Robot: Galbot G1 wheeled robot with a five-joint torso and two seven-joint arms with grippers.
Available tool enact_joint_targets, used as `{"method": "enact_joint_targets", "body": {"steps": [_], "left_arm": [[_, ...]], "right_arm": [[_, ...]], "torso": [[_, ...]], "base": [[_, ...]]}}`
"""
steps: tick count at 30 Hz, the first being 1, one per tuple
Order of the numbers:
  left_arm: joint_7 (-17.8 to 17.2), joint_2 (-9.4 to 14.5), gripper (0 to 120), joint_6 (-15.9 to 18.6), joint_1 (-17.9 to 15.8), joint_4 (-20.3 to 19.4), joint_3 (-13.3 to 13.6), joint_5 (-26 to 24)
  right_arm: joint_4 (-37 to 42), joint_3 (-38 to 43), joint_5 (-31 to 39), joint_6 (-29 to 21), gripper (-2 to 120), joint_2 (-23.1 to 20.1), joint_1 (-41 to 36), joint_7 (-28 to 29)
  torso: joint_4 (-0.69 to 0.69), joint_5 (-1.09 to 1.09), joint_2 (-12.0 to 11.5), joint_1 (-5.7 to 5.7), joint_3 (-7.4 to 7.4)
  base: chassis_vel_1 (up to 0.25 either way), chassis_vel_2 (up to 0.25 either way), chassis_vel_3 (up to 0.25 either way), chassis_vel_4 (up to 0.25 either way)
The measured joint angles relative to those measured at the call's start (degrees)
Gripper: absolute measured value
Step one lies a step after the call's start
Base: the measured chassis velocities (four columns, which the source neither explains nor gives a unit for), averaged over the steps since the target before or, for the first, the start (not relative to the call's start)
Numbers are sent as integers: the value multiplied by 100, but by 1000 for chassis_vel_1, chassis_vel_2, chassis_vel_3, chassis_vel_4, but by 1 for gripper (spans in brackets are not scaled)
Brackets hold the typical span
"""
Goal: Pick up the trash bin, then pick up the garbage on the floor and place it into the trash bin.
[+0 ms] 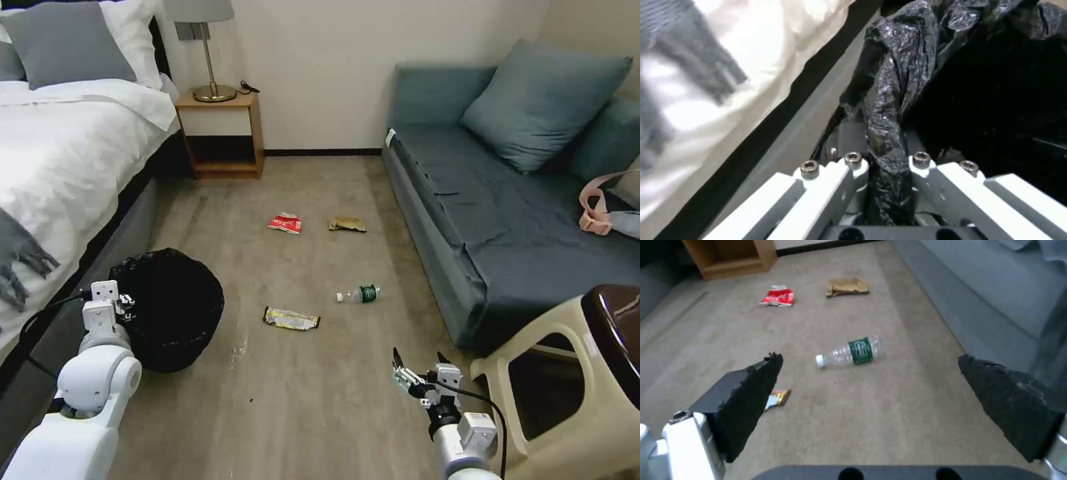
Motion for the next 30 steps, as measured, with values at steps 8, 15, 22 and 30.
{"method": "enact_joint_targets", "body": {"steps": [8,15,22,30], "left_arm": [[0,-10,4,-27,-41,54,18,25],[-39,-24,4,-91,-68,85,27,26],[-50,-24,4,-113,-47,87,31,24],[-49,-30,4,-129,-7,57,12,27]], "right_arm": [[-73,-1,37,-14,100,-32,81,2],[-99,-1,70,-31,100,-57,130,3],[-131,-8,80,-38,100,-89,144,4],[-144,-76,40,-41,100,-94,142,1]], "torso": [[1,0,-1,0,0],[0,0,0,0,0],[1,0,-1,0,0],[0,0,0,0,0]], "base": [[-152,151,157,-150],[-154,148,150,-157],[-168,167,175,-169],[-160,162,147,-158]]}}
